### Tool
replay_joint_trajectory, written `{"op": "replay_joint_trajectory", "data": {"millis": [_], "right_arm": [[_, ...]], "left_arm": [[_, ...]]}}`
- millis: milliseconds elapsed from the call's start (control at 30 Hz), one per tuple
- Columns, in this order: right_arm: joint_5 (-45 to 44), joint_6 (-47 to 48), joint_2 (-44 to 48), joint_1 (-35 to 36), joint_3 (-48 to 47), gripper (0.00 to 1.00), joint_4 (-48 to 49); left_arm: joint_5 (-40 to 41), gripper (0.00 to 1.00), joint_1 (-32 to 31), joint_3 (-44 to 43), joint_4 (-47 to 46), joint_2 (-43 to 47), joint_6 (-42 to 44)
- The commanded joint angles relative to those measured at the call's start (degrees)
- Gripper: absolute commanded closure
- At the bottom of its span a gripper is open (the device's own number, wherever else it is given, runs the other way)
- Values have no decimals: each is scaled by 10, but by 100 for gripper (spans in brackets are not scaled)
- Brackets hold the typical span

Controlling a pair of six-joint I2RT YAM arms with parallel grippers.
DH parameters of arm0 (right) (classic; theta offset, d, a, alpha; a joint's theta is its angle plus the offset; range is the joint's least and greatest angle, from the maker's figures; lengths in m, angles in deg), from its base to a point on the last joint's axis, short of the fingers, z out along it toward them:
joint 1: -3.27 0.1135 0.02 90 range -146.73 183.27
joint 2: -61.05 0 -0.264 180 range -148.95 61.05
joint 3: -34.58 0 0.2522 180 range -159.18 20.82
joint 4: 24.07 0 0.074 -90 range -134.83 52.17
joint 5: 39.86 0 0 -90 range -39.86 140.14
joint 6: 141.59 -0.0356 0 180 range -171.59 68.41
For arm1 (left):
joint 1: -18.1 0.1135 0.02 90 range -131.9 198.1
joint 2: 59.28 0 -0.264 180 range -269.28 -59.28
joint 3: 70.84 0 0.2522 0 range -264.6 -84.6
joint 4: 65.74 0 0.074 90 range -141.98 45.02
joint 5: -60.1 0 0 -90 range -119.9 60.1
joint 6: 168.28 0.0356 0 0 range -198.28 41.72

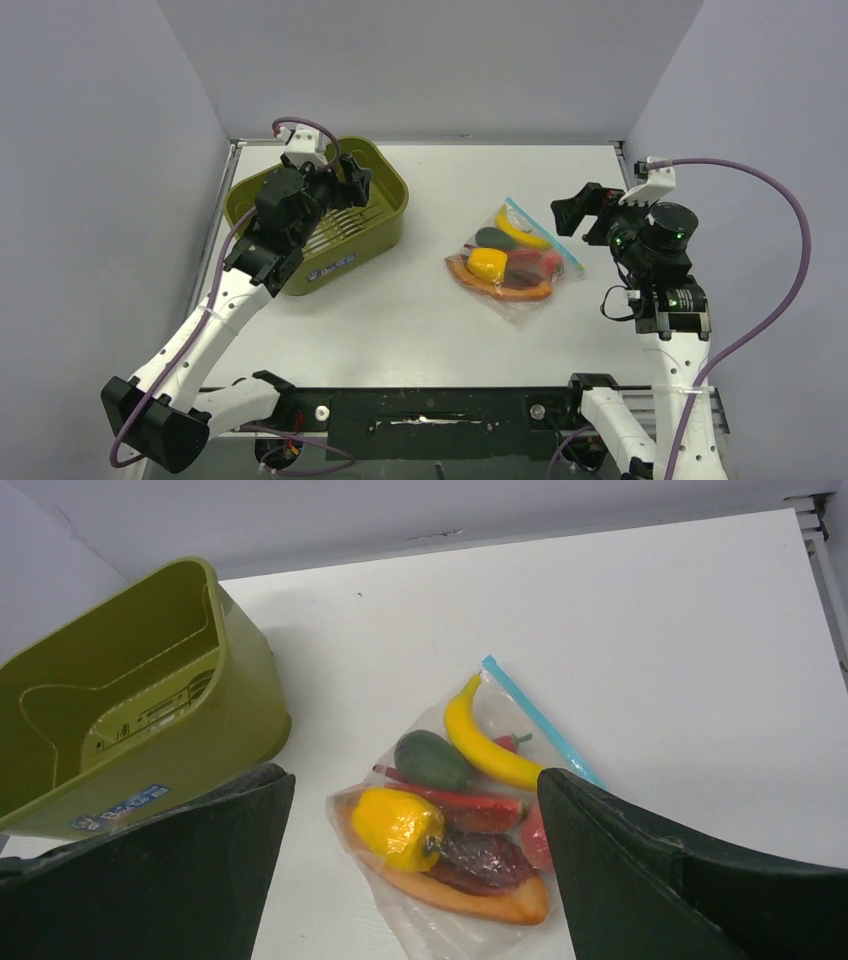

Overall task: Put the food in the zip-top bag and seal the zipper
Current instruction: Reset both arms

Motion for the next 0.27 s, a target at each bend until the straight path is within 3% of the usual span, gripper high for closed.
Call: {"op": "replay_joint_trajectory", "data": {"millis": [0, 233], "right_arm": [[7, -5, 21, 3, 13, 2, 20], [7, -3, 19, 3, 8, 2, 17]], "left_arm": [[16, 26, -2, 9, -16, 20, -17], [23, 26, -2, 24, -6, 33, -16]]}}
